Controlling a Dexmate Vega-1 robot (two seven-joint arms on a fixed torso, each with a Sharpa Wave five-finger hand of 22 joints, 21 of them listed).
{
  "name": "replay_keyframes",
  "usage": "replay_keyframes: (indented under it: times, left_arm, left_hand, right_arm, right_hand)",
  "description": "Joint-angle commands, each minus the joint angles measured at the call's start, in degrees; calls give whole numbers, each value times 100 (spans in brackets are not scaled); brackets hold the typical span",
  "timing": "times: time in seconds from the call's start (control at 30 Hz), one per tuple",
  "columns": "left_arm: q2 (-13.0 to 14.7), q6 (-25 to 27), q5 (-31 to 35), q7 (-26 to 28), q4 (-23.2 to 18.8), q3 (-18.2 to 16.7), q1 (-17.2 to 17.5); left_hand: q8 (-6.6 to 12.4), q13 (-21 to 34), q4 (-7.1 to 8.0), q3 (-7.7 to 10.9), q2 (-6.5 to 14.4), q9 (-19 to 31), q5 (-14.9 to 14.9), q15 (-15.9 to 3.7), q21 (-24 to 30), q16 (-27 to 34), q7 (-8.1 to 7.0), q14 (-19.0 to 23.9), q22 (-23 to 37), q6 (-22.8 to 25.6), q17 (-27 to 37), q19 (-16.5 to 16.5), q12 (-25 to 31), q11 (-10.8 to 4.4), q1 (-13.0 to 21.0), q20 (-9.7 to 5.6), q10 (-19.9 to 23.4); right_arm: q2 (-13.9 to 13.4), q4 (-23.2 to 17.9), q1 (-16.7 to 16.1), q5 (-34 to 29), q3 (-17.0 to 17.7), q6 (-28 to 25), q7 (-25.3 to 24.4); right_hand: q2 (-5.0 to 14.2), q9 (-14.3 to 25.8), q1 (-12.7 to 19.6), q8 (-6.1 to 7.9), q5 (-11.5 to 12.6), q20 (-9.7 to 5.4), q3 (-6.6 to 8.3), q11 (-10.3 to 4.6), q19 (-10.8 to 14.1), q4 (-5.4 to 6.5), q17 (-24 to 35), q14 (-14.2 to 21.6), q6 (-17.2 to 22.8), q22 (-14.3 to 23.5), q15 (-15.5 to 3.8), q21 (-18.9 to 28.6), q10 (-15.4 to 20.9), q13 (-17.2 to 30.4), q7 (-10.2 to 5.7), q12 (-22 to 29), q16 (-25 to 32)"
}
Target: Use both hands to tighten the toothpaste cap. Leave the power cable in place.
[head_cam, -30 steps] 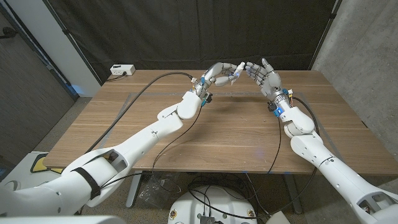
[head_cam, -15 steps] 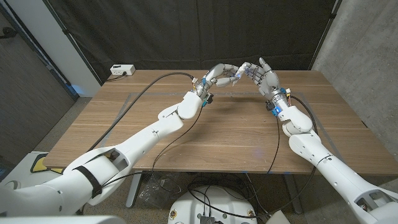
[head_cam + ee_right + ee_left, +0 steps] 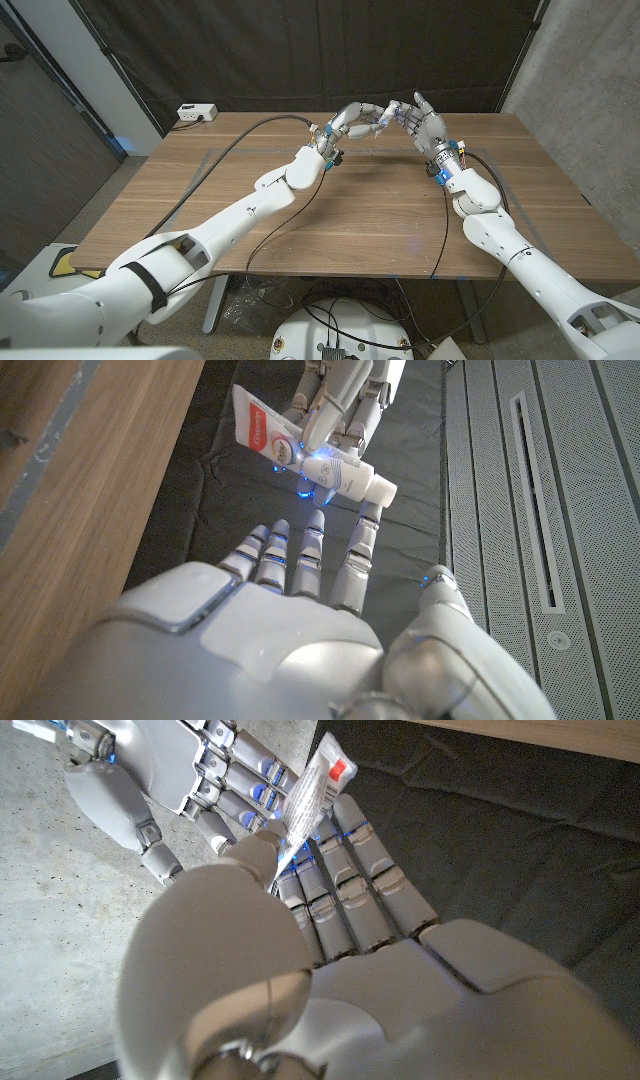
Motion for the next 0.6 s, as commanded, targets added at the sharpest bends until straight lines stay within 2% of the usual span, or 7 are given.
replay_keyframes:
  times: [0.03, 0.6]
  left_arm:
    - [-69, -39, 10, 73, 195, 12, -94]
    - [-254, -307, 12, 187, 619, 108, -312]
  left_hand:
    - [2, 14, 12, 42, 9, 16, 24, -349, 27, 42, 16, 2, 25, 19, 21, -33, 18, 22, -14, -121, 35]
    - [2, 15, 10, 73, 6, 16, 23, -351, 48, 48, 25, 17, 24, 20, 21, -37, 22, 34, -23, -120, 42]
  right_arm:
    - [-9, 5, 1, -10, 25, 25, -36]
    - [-26, 49, -44, 31, 123, 108, -85]
  right_hand:
    - [7, 20, 74, 98, 20, 28, 59, -6, -8, 8, 8, 45, 261, 12, -44, 2, 94, 20, -10, 58, 22]
    - [20, 12, 89, 193, 17, 8, 67, -25, 61, 8, 7, 177, 633, 12, -79, 21, 310, 18, 32, 137, 52]
